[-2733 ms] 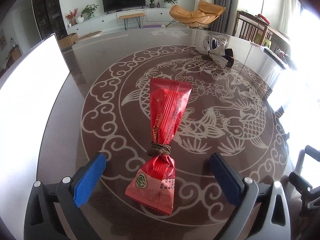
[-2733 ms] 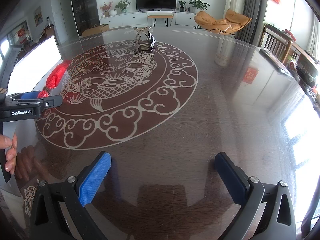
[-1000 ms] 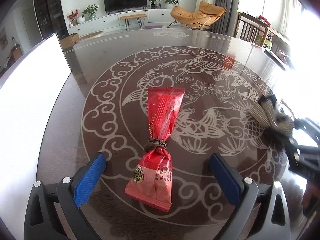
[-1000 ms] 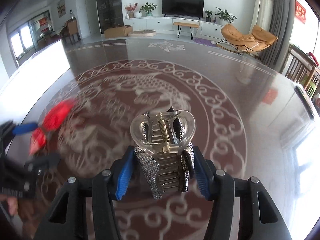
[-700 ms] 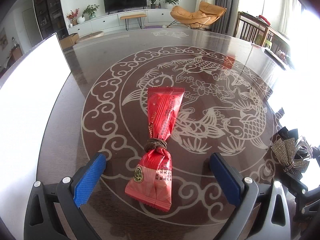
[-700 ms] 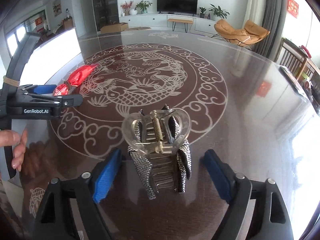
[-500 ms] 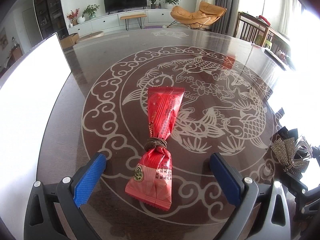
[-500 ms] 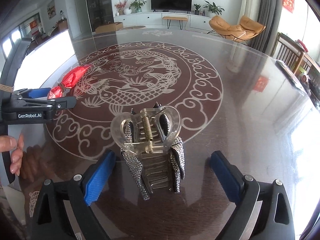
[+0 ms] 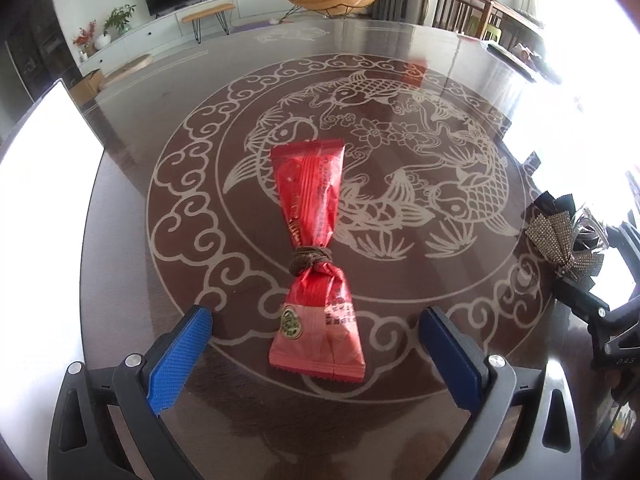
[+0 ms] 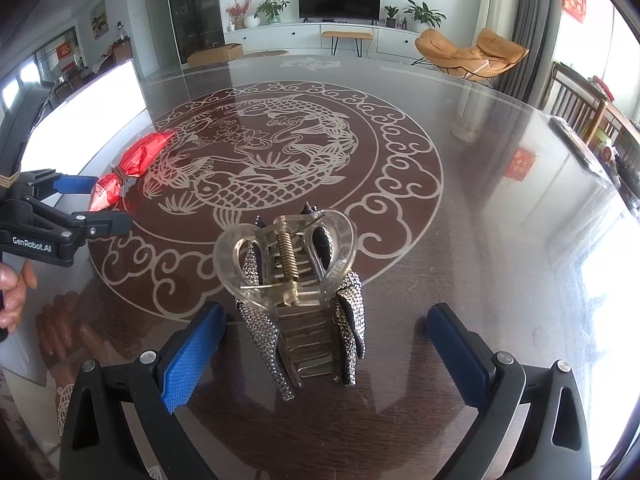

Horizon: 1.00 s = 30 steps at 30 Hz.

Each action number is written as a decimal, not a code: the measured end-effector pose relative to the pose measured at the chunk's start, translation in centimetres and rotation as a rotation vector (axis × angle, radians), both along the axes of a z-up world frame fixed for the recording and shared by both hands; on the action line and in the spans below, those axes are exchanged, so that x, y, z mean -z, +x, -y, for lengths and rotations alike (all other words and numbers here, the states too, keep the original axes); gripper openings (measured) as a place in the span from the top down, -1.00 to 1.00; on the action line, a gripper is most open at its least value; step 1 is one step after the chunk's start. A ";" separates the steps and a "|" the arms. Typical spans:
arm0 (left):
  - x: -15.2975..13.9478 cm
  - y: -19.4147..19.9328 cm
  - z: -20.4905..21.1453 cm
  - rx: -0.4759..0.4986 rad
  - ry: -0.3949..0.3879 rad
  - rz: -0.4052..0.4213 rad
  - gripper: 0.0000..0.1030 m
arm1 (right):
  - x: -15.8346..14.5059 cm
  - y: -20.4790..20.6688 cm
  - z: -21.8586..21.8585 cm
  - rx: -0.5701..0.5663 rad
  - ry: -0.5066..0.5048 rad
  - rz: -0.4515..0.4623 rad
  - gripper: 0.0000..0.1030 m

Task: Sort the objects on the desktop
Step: 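Grasp the rhinestone claw clip with the right tool while the left tool holds the candy bag, then carry candy bag and claw clip into the cardboard box and open both tools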

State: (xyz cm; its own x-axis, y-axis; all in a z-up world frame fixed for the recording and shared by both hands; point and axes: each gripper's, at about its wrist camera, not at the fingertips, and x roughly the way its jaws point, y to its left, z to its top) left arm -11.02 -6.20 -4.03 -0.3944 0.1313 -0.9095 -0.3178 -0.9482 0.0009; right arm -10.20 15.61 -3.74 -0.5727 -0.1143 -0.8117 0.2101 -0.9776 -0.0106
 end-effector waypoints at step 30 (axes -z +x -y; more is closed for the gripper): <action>-10.4 12.2 6.4 -0.199 0.376 -0.311 0.59 | -9.3 -2.2 3.4 -0.190 -0.099 0.068 -0.09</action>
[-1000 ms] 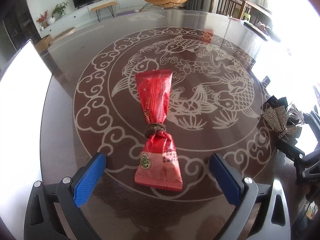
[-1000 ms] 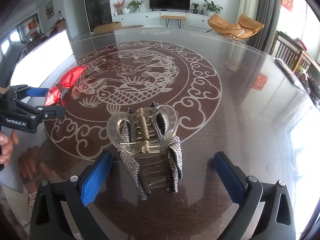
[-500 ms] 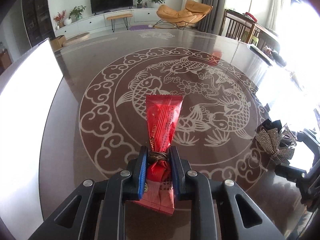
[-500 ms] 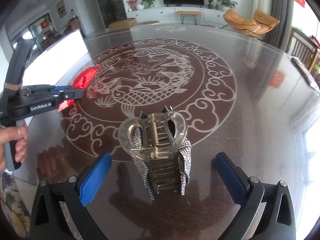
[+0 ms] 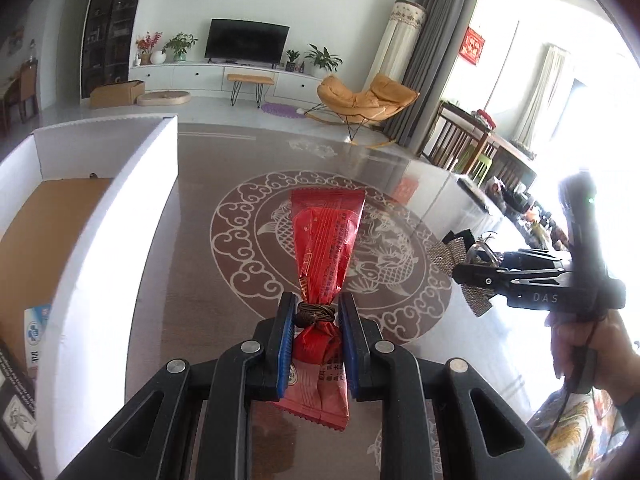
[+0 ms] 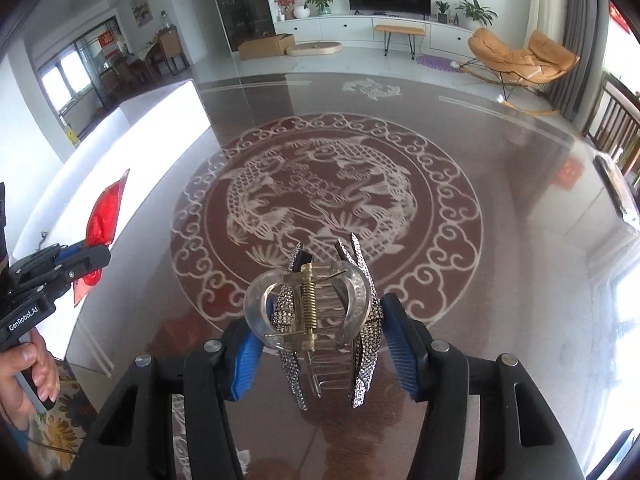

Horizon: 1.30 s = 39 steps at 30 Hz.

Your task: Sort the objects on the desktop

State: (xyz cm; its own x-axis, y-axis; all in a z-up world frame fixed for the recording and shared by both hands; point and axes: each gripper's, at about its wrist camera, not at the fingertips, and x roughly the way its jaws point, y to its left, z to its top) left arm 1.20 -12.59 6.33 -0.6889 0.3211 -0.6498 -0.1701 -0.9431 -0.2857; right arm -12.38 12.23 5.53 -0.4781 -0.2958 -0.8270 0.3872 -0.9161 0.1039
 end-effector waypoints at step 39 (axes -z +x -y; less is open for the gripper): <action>-0.6 7.1 21.8 -0.916 -0.412 0.140 -1.00 | -4.7 4.0 33.2 -0.481 -0.044 -0.067 -0.98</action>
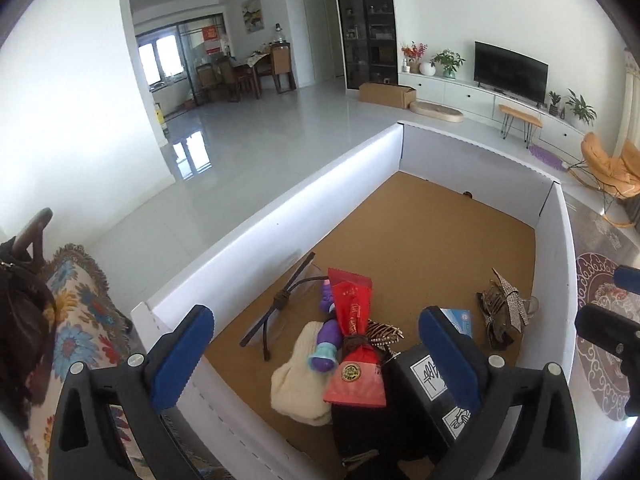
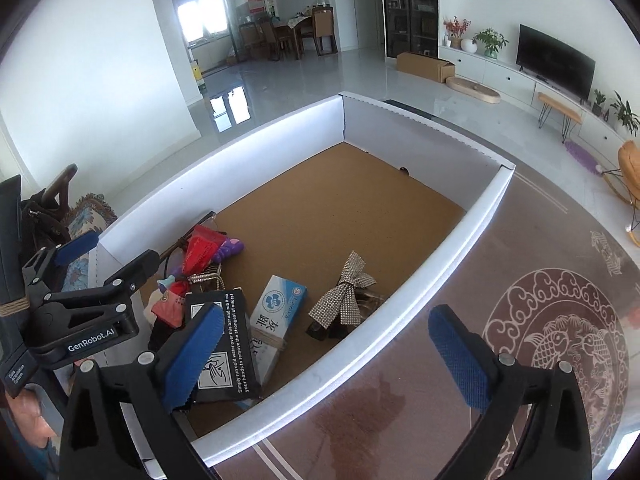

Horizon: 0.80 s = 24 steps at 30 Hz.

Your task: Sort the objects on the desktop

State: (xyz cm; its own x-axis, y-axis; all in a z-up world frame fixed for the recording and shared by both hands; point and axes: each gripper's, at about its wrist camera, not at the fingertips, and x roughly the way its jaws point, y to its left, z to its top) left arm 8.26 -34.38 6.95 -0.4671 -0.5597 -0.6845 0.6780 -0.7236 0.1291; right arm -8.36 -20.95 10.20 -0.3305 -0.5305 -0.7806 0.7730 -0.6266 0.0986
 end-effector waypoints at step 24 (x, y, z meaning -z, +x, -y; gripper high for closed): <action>-2.2 4.6 2.2 -0.051 0.099 -0.107 -1.00 | -2.5 3.4 1.1 -0.039 0.029 -0.114 -0.98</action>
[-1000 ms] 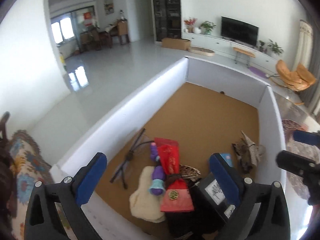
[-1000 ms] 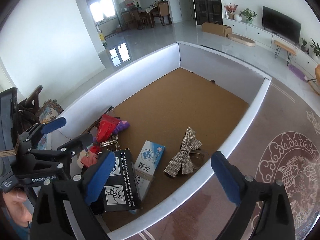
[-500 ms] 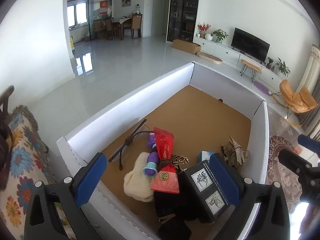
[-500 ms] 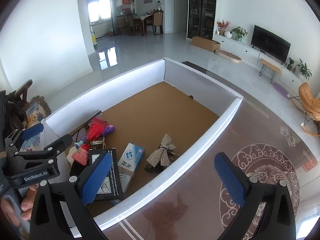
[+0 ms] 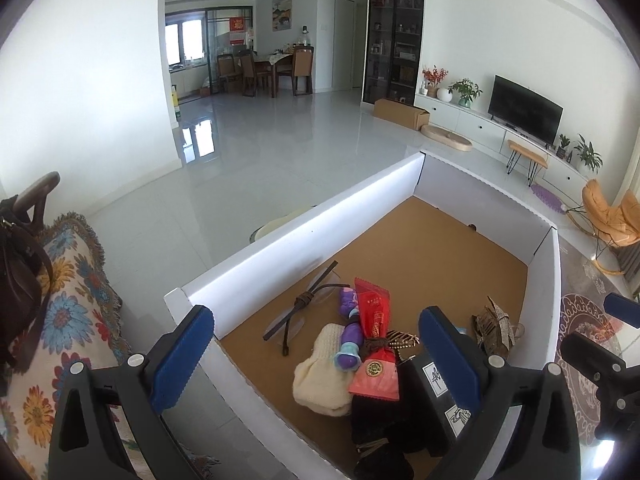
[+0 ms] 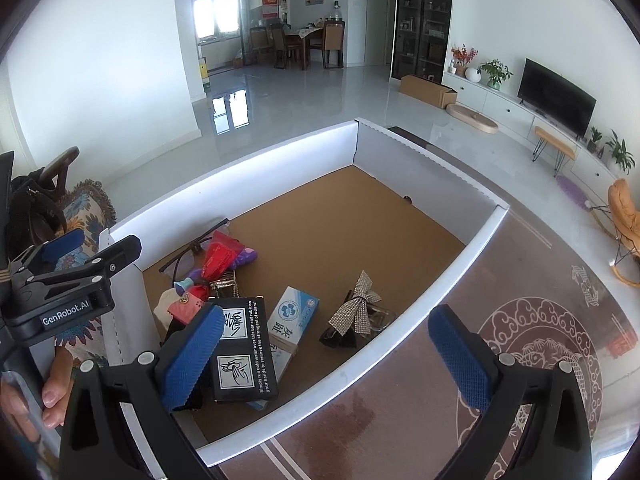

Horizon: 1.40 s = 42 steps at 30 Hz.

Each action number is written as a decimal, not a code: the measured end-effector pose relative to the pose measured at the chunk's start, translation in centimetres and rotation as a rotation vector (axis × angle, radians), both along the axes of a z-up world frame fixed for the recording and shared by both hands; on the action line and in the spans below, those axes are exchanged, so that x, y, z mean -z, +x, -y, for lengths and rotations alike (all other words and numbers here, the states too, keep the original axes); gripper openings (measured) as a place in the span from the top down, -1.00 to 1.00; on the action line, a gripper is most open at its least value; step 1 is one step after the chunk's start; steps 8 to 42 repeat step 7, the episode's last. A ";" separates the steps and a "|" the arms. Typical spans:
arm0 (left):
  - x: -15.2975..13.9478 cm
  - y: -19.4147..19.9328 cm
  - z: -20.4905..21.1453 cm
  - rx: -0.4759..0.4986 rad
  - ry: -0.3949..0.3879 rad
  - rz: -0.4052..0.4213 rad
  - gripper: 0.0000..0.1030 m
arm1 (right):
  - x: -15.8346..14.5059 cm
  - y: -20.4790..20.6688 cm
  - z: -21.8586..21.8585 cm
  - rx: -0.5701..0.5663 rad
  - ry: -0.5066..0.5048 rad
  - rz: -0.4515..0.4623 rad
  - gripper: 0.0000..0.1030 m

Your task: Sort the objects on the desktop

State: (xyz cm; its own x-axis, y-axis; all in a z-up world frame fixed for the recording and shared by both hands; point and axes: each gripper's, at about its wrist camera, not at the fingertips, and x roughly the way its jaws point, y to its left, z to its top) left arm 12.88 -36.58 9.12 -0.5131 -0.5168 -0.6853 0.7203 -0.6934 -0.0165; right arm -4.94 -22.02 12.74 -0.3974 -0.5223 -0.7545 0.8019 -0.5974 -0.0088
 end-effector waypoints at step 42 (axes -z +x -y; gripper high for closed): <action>0.0 0.7 -0.5 -0.038 -0.029 -0.031 -1.00 | 0.5 -0.2 -0.2 0.007 0.005 0.013 -0.98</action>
